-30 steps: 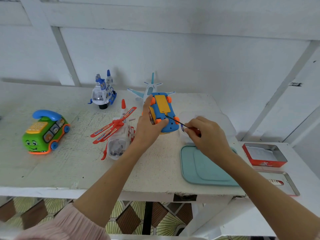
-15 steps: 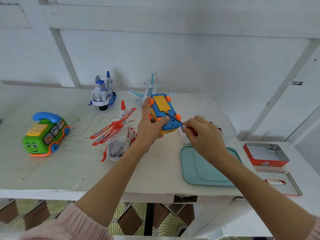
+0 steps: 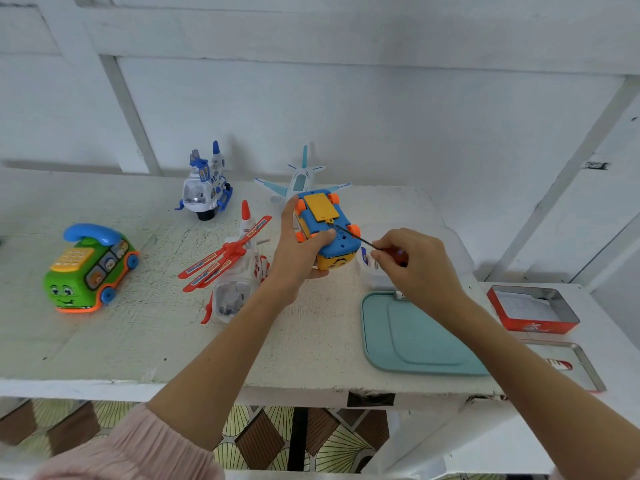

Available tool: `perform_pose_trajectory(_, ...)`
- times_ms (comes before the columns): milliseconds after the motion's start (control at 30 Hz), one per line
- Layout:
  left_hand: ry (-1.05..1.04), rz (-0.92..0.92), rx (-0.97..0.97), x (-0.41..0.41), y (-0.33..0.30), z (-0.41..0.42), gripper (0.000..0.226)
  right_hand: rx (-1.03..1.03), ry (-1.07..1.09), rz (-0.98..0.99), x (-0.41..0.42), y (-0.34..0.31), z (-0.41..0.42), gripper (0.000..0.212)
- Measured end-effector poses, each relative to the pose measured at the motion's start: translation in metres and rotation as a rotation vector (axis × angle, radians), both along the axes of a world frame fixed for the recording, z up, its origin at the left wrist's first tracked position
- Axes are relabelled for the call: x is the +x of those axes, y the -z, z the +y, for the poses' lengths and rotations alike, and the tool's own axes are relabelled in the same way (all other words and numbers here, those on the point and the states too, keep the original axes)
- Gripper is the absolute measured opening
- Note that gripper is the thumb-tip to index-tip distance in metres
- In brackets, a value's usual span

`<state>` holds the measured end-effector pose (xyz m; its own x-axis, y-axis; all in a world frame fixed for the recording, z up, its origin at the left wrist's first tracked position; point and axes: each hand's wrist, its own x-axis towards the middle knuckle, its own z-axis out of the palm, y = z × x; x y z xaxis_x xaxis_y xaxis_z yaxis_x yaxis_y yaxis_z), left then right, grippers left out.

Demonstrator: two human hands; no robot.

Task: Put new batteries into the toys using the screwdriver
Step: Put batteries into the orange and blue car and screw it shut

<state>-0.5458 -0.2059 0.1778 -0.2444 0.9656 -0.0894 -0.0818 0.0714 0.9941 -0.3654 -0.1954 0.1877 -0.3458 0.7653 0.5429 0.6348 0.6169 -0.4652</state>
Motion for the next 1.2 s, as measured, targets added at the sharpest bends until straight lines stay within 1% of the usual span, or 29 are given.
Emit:
perform_pose_trajectory(133, 0.010, 0.070, 0.015, 0.000, 0.000, 0.000, 0.077, -0.052, 0.035, -0.032, 0.003, -0.010, 0.004, 0.005)
perform_pose_trajectory(200, 0.010, 0.139, 0.029, 0.001, 0.000, 0.000, 0.079, -0.072, 0.037, -0.043, 0.002, -0.012, 0.006, 0.005)
perform_pose_trajectory(267, 0.003, 0.170, 0.047, 0.001, 0.000, -0.001, 0.079, -0.076, 0.041, -0.029, 0.002, -0.013, 0.008, 0.005)
perform_pose_trajectory(367, 0.029, 0.133, 0.047, 0.003, -0.003, -0.001, 0.078, -0.059, 0.043, -0.030, -0.001, -0.012, 0.009, 0.006)
perform_pose_trajectory(500, 0.038, 0.016, 0.004, 0.004, -0.004, -0.003, 0.076, -0.022, 0.047, -0.007, -0.005, -0.008, 0.007, 0.008)
perform_pose_trajectory(633, 0.057, 0.004, -0.037, 0.001, -0.007, -0.004, 0.075, -0.090, 0.055, -0.026, -0.004, -0.009, 0.009, 0.019)
perform_pose_trajectory(800, 0.096, 0.066, -0.065, -0.002, -0.008, -0.006, 0.075, -0.157, -0.040, -0.166, -0.004, -0.016, 0.014, 0.038)
perform_pose_trajectory(900, 0.162, 0.153, -0.072, -0.004, -0.010, -0.007, 0.076, -0.173, -0.093, -0.314, -0.006, -0.018, 0.019, 0.041)
perform_pose_trajectory(967, 0.198, 0.209, -0.074, -0.007, -0.010, -0.007, 0.076, -0.190, -0.125, -0.348, -0.007, -0.018, 0.020, 0.041)
perform_pose_trajectory(1100, 0.206, 0.296, -0.068, -0.011, -0.011, -0.006, 0.078, -0.219, -0.145, -0.209, -0.006, -0.018, 0.020, 0.036)
perform_pose_trajectory(1200, 0.187, 0.386, -0.040, -0.014, -0.013, -0.002, 0.080, -0.252, -0.137, -0.153, -0.001, -0.019, 0.020, 0.035)
